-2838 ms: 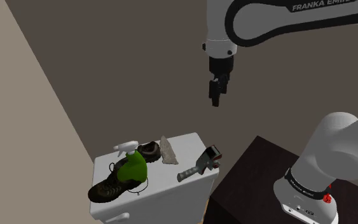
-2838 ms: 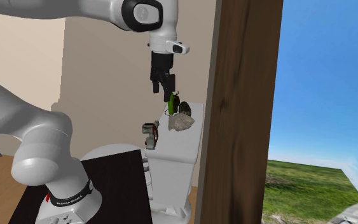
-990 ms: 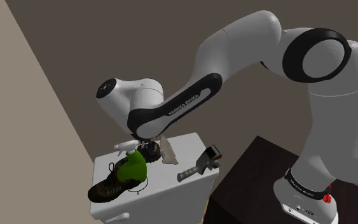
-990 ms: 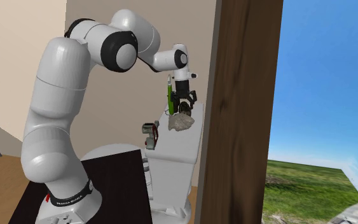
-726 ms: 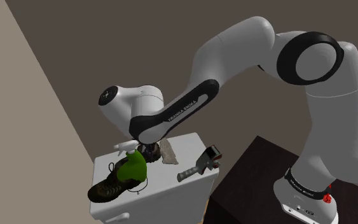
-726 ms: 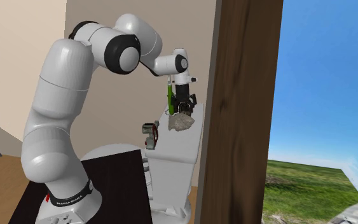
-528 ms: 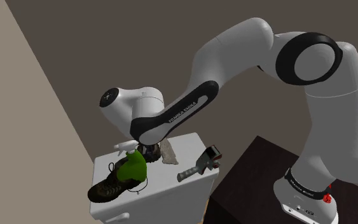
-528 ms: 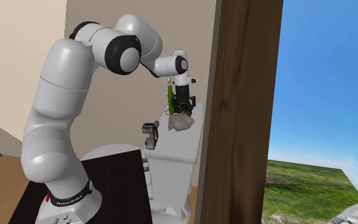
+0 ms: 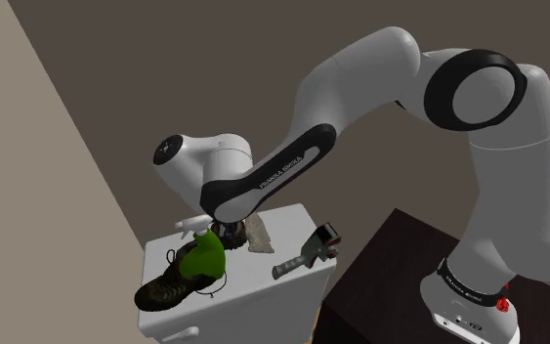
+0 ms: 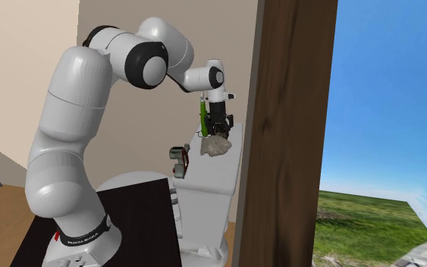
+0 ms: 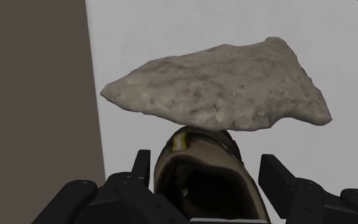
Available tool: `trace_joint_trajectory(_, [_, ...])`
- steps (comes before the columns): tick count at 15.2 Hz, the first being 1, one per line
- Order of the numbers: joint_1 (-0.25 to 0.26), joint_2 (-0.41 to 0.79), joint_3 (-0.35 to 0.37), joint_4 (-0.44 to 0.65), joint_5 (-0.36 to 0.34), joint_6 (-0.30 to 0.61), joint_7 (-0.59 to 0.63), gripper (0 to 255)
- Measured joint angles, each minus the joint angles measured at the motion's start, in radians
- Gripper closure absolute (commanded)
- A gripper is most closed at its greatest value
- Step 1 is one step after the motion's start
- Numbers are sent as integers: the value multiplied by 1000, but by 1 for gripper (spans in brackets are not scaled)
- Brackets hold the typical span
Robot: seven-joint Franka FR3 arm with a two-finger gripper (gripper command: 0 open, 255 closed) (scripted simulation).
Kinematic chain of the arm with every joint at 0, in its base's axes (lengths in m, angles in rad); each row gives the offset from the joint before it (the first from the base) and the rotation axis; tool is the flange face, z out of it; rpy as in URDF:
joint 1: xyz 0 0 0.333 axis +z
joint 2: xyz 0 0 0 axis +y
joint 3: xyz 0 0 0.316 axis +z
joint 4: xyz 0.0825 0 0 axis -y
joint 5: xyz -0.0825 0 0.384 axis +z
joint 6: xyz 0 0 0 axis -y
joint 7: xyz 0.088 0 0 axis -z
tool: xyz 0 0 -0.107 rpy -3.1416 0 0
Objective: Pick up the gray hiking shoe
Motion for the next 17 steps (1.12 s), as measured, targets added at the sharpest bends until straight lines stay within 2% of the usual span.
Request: trace_joint_trajectory(17, [-4,-82,22,74,46,-144,-56,255])
